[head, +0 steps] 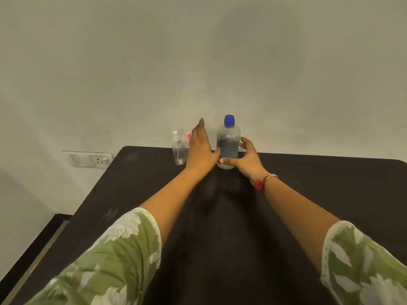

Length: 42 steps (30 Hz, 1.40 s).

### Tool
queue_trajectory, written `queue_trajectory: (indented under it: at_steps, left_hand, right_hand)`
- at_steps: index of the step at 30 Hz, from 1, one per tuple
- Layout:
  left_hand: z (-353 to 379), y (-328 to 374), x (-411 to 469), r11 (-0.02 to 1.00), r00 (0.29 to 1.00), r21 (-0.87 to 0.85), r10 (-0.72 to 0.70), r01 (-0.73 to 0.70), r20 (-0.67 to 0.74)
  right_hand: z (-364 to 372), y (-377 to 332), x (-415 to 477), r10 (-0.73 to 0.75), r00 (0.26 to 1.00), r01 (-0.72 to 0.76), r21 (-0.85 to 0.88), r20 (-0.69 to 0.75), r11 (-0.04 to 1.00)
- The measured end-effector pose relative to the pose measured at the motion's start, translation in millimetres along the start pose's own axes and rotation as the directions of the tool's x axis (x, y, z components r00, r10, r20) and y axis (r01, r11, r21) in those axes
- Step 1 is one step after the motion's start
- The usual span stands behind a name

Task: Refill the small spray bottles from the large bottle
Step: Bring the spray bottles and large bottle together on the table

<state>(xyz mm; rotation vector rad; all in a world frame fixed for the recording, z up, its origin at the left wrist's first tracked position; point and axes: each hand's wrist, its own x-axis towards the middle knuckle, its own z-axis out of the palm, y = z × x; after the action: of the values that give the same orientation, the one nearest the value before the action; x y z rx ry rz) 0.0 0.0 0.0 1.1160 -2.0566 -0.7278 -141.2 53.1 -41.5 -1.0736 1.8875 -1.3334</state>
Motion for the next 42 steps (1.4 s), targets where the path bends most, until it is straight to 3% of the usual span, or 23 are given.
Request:
queue_trajectory:
  at_steps: [5, 15, 28, 37, 42]
  left_hand:
    - [4, 1, 0, 0.999, 1.0, -0.035, -0.024, 0.024, -0.007]
    - [1, 3, -3, 0.987, 0.986, 0.112, -0.103, 0.119, -0.131]
    - [-15, 20, -57, 0.995, 0.997, 0.055, 0.079, -0.08, 0.019]
    - [-41, 42, -120, 0.944, 0.939, 0.06, 0.314, -0.325, 0.143]
    - [-52, 42, -153, 0.938, 0.924, 0.008, 0.34, -0.347, 0.175]
  right_hand:
    - [4, -2, 5, -0.036, 0.999, 0.036, 0.039, -0.013, 0.999]
    - [1, -7, -11, -0.089, 0.993, 0.089, -0.009, -0.077, 0.996]
    - [-30, -7, -94, -0.093, 0.991, 0.085, -0.09, -0.098, 0.992]
    - [-59, 3, -174, -0.069, 0.995, 0.056, -0.157, -0.078, 0.986]
    - [-67, 10, -212, -0.063, 0.993, 0.048, -0.151, -0.096, 0.987]
